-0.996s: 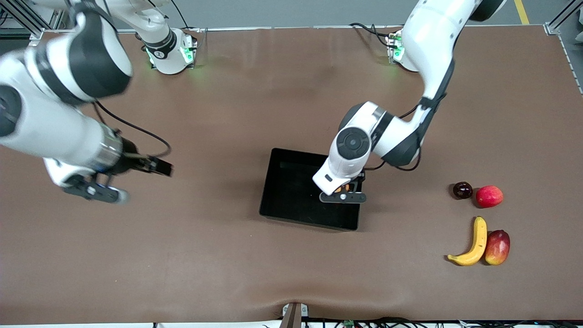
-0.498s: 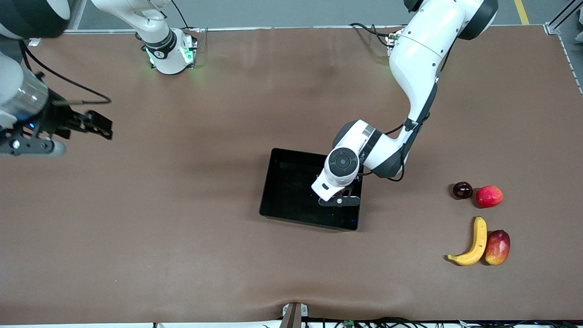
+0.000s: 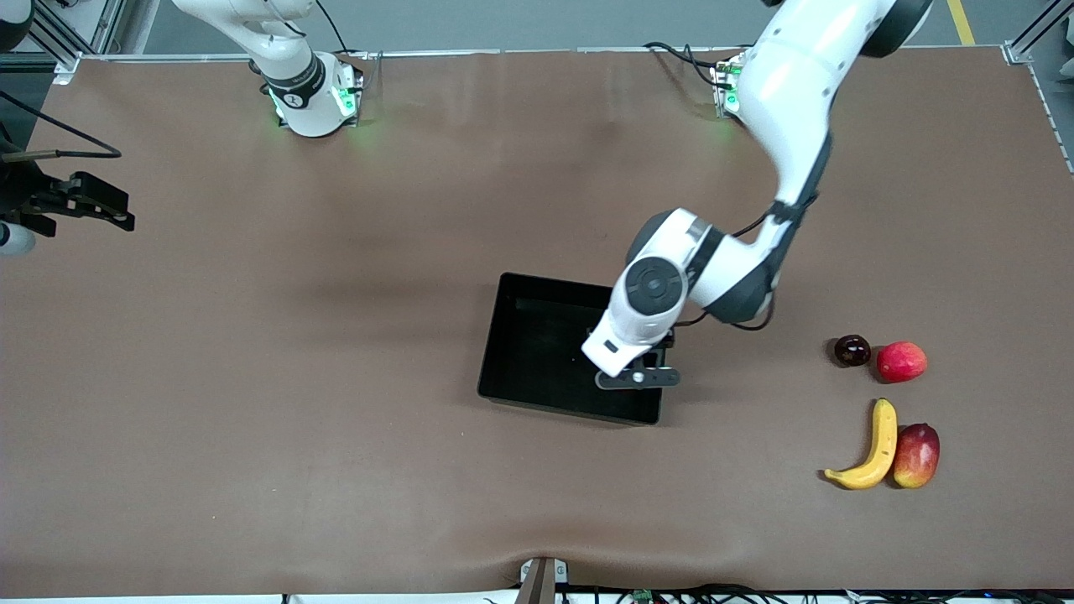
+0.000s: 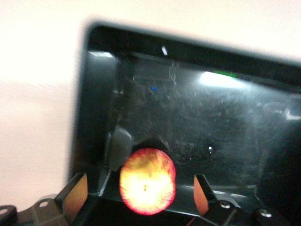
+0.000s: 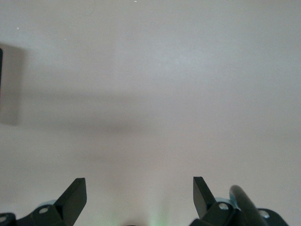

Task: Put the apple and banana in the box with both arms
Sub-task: 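Lower the apple into the tray and open the left gripper, then move the left gripper back over the yellow banana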

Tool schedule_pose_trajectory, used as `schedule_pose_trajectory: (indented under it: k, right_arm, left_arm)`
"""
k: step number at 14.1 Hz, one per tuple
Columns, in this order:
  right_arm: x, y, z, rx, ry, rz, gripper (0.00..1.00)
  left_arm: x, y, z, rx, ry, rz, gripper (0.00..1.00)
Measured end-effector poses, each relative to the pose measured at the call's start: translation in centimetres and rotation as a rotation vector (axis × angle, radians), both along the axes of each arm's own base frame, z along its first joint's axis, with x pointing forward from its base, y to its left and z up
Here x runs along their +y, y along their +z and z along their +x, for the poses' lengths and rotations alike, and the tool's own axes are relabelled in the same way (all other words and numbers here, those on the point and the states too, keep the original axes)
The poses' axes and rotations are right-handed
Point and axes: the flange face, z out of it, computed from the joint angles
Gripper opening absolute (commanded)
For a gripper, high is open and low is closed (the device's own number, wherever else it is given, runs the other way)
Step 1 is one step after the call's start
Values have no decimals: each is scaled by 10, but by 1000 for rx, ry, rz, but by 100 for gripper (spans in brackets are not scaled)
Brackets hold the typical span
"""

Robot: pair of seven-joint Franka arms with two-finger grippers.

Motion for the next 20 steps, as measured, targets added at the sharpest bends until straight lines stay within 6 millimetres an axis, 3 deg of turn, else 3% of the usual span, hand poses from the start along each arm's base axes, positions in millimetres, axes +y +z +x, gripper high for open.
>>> schedule_pose_trajectory:
  k: [2,5,8,10,13,17,20]
  right_arm:
    - [-9,3,-1,-18,-10,15,100]
    - [-1,18,-5,-51,7,15,100]
    - [2,20,-6,-53,12,17,100]
    - [4,17,-7,-45,16,18,100]
    - [5,18,-8,-49,17,17,100]
    - [5,19,-8,-52,17,17,100]
    - [5,19,-8,-53,16,18,100]
  left_arm:
    - [31,40,13,-28,46,-3,100]
    - [91,57,35,-42,84,46,100]
    - [156,45,57,-36,-4,111,100]
    - [189,30,68,-30,-104,147,100]
    - [213,10,80,-41,-270,167,100]
    - [267,-17,97,-41,-479,239,100]
    - [294,-39,105,-50,-605,305,100]
